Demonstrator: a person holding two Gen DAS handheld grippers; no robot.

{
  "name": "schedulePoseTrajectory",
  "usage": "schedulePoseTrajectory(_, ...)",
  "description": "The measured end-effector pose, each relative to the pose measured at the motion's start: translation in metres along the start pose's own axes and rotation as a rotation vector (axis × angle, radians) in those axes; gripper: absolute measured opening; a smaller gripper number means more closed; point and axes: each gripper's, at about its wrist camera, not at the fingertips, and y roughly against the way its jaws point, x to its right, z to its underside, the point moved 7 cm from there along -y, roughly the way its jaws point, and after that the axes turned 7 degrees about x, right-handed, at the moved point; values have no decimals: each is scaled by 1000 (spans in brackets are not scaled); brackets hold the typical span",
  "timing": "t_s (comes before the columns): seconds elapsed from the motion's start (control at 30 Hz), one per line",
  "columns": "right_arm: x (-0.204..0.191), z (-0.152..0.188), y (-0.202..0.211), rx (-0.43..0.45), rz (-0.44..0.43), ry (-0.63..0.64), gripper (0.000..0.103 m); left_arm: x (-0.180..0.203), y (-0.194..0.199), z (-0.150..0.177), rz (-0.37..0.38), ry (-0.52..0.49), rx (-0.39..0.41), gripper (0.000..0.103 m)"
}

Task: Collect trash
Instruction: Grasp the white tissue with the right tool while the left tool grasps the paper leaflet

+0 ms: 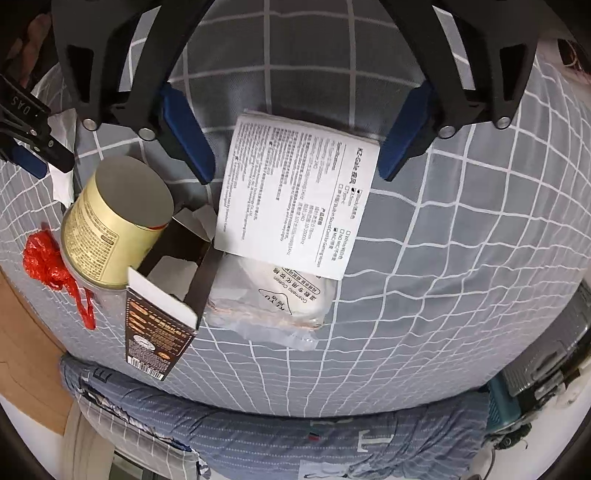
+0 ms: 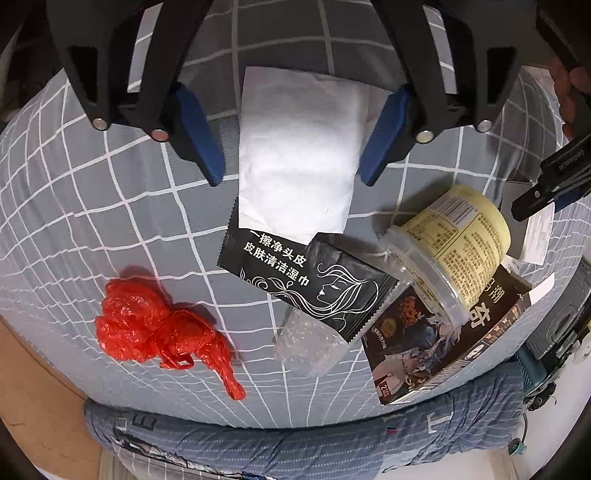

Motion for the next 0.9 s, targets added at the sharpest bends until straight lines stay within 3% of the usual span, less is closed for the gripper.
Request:
schedulePoseTrajectory(0.17,-1,2,-4,-15,1,9,53,-3,-4,-1,3,12,-5,75)
schedulePoseTrajectory(0.43,-2,1,-2,-28,-3,11,11,-4,-4,0,-6,5,-6,74)
schedulePoseTrajectory(0.9,-13,-8,19,19,-26,37,8,-11,8,1,-27,17,4,73)
